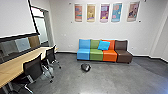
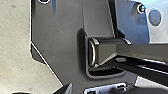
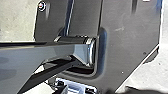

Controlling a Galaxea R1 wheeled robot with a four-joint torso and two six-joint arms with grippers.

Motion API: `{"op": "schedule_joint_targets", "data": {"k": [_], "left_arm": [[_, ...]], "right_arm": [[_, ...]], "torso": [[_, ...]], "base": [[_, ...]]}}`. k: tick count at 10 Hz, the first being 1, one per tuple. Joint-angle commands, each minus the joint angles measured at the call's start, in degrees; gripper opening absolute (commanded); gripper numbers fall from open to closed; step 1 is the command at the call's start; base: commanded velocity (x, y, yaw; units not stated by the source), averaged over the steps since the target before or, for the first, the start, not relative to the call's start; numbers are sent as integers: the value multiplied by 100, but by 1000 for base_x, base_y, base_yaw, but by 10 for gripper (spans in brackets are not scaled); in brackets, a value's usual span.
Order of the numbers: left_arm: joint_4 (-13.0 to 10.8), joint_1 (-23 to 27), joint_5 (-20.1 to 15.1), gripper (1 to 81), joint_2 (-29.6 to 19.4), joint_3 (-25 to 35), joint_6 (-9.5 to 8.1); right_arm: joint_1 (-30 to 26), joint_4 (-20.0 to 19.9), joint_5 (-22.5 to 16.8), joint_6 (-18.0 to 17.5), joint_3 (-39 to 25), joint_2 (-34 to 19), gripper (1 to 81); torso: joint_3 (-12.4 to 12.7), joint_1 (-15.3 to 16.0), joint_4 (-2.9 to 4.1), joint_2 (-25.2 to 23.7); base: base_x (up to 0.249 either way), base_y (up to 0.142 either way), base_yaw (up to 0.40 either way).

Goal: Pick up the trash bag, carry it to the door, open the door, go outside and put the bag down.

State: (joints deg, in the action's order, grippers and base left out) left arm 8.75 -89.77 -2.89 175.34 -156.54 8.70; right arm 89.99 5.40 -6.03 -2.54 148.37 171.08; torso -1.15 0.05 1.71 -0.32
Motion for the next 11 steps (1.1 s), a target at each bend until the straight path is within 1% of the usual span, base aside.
{"op": "schedule_joint_targets", "data": {"k": [1,4,6,11], "left_arm": [[-49,210,-361,811,-7,18,-9],[-58,174,-361,811,-138,-26,0],[-32,166,-370,811,-262,-26,0],[-40,166,-370,811,-253,-26,0]], "right_arm": [[-178,58,-416,78,-46,25,811],[-178,58,-416,78,-11,-80,811],[-249,49,-416,78,173,-168,811],[-257,58,-416,87,323,-204,811]], "torso": [[0,0,0,0],[0,0,0,0],[0,0,0,0],[0,0,0,0]], "base": [[204,0,0],[201,0,0],[201,0,0],[201,0,0]]}}
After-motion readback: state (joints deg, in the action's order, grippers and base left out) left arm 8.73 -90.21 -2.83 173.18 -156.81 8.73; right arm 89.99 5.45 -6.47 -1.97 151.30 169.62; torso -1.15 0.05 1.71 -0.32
